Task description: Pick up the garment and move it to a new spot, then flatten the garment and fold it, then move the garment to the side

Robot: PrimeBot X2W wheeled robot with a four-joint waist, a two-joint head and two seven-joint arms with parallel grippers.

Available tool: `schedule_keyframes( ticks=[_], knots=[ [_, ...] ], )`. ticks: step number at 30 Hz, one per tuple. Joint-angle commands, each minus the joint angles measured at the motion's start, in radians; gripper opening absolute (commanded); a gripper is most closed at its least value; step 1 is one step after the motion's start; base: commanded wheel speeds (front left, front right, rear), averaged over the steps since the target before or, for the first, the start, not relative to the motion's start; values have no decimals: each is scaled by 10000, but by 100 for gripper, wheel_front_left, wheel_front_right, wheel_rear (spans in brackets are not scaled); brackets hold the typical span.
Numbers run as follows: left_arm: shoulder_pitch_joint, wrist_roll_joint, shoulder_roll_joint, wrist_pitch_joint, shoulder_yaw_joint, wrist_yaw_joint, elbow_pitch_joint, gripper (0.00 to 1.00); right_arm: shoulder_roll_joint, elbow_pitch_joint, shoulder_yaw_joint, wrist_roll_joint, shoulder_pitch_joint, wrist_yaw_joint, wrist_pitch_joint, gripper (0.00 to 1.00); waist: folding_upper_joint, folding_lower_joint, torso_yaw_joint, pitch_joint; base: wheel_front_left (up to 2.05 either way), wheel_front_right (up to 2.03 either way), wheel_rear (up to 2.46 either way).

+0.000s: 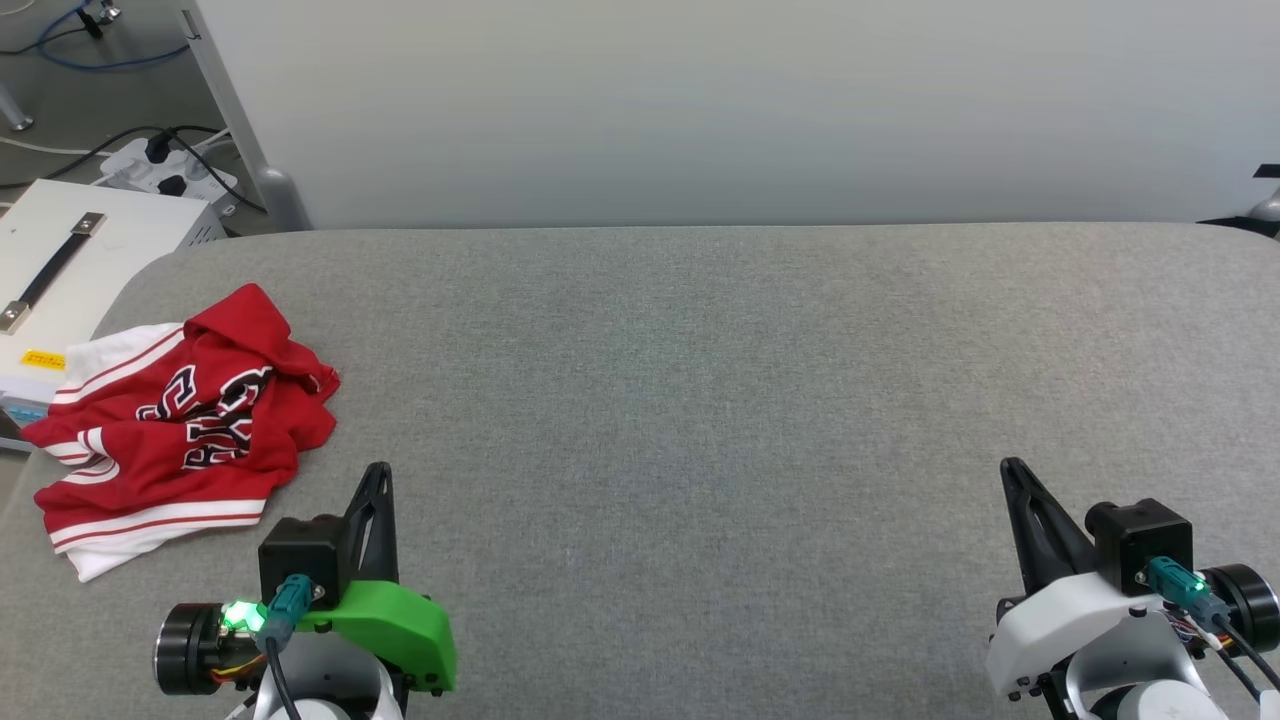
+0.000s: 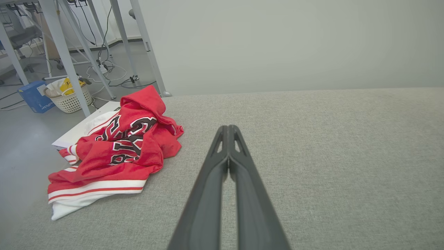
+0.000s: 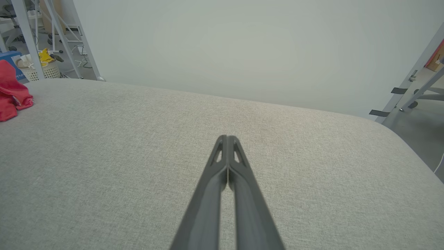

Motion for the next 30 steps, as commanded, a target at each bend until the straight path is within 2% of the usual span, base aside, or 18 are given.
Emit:
schedule_keyframes(
  ticks=[1,21,22,30],
  knots=[
    [-174,97,-49,-9,-1,37,-22,0,-6,16,3,-97,-163,-9,28,0,-1,0,0,0,0,0,0],
    [-174,97,-49,-9,-1,37,-22,0,-6,16,3,-97,-163,-9,28,0,-1,0,0,0,0,0,0],
    [-174,97,-49,-9,-1,37,-22,100,-6,16,3,-97,-163,-9,28,100,-1,0,0,0,0,0,0],
    [7,-27,0,-81,-29,72,-1,100,4,-9,-46,78,12,0,-82,100,-1,0,1,8,0,0,0]
  ],
)
